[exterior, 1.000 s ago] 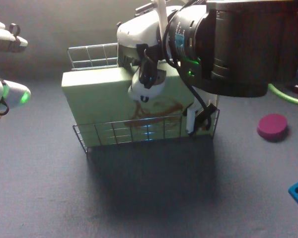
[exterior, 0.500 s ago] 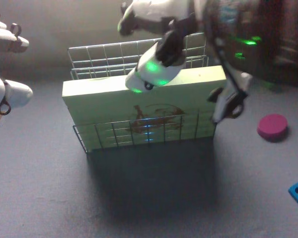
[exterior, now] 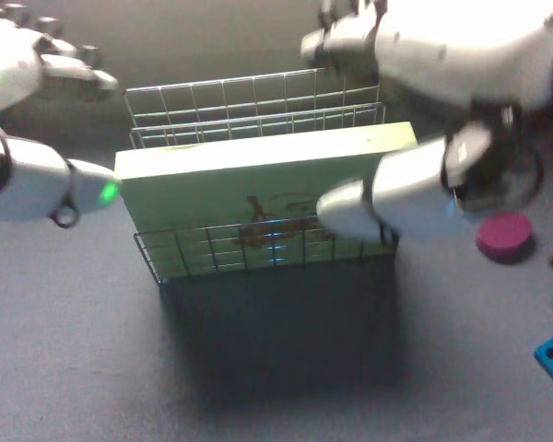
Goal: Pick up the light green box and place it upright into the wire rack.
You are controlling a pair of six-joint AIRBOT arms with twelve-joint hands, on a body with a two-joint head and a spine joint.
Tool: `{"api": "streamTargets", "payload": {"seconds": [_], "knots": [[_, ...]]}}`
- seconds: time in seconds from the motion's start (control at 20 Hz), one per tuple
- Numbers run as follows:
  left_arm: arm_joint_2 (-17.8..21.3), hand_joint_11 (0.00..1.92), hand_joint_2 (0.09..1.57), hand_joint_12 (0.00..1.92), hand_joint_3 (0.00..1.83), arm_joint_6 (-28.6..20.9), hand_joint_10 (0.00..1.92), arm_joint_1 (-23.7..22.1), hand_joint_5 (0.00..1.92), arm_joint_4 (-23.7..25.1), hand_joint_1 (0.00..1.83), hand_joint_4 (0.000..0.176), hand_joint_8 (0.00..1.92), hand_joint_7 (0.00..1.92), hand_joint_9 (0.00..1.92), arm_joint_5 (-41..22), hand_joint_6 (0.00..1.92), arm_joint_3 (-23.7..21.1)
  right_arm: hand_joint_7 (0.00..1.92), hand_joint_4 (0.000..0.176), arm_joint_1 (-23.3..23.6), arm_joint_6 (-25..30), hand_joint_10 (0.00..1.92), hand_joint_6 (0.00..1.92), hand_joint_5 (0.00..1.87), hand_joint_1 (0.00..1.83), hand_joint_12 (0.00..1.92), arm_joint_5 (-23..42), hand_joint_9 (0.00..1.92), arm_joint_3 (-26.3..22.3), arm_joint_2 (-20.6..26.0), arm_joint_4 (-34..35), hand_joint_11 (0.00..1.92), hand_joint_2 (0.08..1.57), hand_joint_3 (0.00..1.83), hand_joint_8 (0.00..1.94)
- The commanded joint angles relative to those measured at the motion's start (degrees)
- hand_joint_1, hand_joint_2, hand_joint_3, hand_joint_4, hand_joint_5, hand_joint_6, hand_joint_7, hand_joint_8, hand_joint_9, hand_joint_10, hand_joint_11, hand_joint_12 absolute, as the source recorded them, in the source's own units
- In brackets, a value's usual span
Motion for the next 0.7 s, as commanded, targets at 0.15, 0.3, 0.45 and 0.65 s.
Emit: {"api": "streamTargets", "payload": {"seconds": [0.15, 0.3, 0.45, 0.65], "knots": [[-0.5, 0.6, 1.14, 1.38, 0.0, -1.1, 1.0, -0.8, 1.03, 3.7, 0.65, 0.0, 0.61, 0.89, 0.79, -1.1, 0.26, -1.7, 0.8, 0.0, -2.4, 4.3, 1.86, 1.35, 0.88, 0.82, 1.89, -2.6, 0.9, -2.8, 2.1, -4.6, 1.09, 1.07, 0.0, 1.57], [-0.6, 0.91, 1.15, 1.89, 0.0, -2.1, 1.81, -0.8, 0.91, 4.0, 0.81, 0.0, 1.59, 0.97, 0.92, -1.1, 1.51, -2.7, 1.0, 0.0, -4.3, 4.8, 1.92, 1.91, 0.88, 0.88, 1.92, -2.7, 1.26, -4.1, 2.9, -4.8, 1.54, 1.11, 0.01, 1.94], [-0.7, 1.21, 1.23, 1.92, 0.01, -3.3, 1.92, -0.8, 1.02, 4.8, 0.88, 0.0, 1.92, 1.1, 1.11, -1.2, 1.91, -3.3, 1.28, 0.0, -6.0, 5.0, 1.92, 1.92, 1.14, 0.83, 1.92, -1.2, 1.53, -4.4, 3.8, -4.8, 1.79, 1.28, 0.01, 1.94], [-0.9, 1.37, 1.25, 1.92, 0.01, -3.4, 1.92, -0.2, 1.19, 4.8, 1.01, 0.0, 1.92, 1.3, 1.28, -1.4, 1.92, -3.6, 1.46, 0.174, -6.5, 5.0, 1.92, 1.92, 1.31, 0.84, 1.92, -0.7, 1.67, -4.4, 4.1, -6.8, 1.88, 1.4, 0.01, 1.94]]}}
